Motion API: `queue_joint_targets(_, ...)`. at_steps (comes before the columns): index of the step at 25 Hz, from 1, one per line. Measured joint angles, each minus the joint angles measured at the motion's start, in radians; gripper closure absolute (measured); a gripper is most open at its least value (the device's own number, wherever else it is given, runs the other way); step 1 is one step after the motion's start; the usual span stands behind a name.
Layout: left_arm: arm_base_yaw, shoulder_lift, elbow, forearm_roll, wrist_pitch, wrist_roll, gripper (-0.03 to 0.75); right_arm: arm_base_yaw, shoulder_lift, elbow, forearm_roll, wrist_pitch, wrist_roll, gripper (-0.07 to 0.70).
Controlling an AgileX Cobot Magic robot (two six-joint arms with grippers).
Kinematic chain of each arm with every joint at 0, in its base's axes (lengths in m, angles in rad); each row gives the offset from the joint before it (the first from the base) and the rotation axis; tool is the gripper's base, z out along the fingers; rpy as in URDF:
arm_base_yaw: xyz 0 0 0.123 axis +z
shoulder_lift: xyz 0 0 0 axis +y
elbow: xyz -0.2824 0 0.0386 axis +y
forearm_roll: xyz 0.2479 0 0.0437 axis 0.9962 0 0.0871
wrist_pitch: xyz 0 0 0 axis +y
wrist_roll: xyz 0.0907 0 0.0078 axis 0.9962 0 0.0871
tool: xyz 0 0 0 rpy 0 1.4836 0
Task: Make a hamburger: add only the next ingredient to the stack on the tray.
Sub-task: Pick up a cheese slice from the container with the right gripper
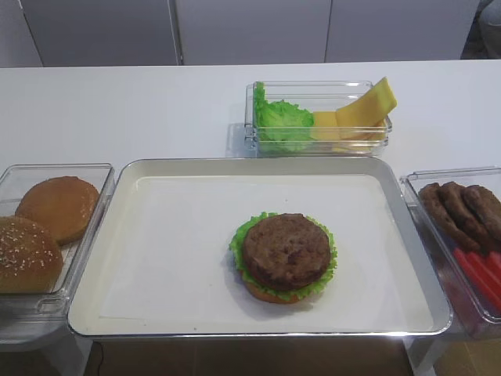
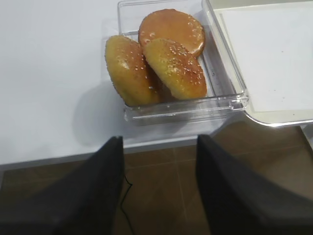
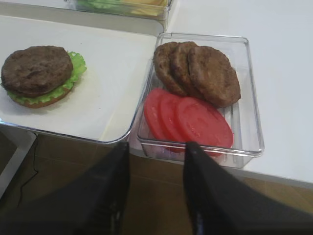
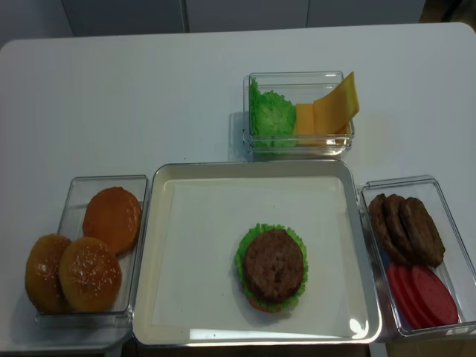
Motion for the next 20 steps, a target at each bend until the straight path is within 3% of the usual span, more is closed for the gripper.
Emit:
queue_joint_targets(13,0.0,0.0,0.0,0.0,0.0,0.0,0.359,0.0,0.0,0.0,0.0,0.001,0.0,0.356)
queue_joint_targets(17,0.0,0.0,0.0,0.0,0.0,0.0,0.359,0.0,0.0,-0.002,0.002,-0.001,0.0,0.272)
queue_joint_targets(20,0.0,0.0,0.0,0.0,0.0,0.0,0.359,0.0,0.0,-0.026,0.002,-0.035,0.0,0.2)
